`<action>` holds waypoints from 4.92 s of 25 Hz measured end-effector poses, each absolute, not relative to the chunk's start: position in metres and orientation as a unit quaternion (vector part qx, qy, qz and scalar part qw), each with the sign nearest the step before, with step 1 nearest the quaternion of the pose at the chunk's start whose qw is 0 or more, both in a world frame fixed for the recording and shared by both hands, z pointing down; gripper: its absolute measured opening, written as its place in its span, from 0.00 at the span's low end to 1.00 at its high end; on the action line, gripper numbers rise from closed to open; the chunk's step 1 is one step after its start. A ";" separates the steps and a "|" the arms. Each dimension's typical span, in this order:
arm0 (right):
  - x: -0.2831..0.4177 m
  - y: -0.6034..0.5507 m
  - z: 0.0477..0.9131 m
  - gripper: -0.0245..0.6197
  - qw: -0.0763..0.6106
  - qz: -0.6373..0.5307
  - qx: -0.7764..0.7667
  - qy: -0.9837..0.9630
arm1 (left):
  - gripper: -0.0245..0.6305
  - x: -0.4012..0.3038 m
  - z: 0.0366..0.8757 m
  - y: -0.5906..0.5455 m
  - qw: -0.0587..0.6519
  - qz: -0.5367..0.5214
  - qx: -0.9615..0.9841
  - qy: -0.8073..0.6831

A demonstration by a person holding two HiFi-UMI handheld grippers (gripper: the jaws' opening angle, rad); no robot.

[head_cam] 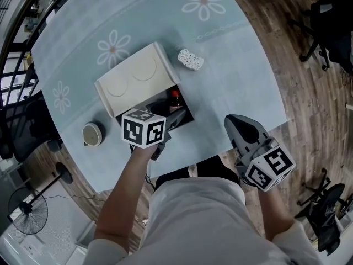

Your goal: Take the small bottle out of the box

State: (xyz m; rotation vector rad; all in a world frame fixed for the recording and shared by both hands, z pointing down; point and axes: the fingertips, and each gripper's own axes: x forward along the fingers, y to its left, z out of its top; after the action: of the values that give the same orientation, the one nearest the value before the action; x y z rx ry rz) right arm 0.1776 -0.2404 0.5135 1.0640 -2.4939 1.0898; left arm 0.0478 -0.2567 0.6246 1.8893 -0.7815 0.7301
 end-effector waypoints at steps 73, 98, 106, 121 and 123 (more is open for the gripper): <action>0.015 -0.166 0.294 0.07 0.059 0.158 0.385 -0.907 | 0.39 -0.096 0.287 -0.136 0.156 -0.008 0.942 -0.298; -0.008 -0.169 0.293 0.07 0.067 0.152 0.365 -0.916 | 0.39 -0.111 0.284 -0.137 0.153 -0.030 0.939 -0.306; -0.006 -0.172 0.299 0.07 0.074 0.155 0.362 -0.916 | 0.39 -0.107 0.290 -0.141 0.155 -0.026 0.939 -0.307; -0.003 -0.186 0.307 0.07 0.079 0.161 0.350 -0.919 | 0.38 -0.101 0.302 -0.155 0.168 -0.016 0.935 -0.312; -0.002 -0.187 0.308 0.07 0.079 0.161 0.349 -0.920 | 0.38 -0.100 0.304 -0.156 0.169 -0.015 0.935 -0.312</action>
State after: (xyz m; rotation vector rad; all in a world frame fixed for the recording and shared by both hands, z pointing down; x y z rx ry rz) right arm -0.0022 -0.1873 0.3083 1.0440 -2.7526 0.4811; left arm -0.0999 -0.1561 0.3038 2.6573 -0.8883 -0.0421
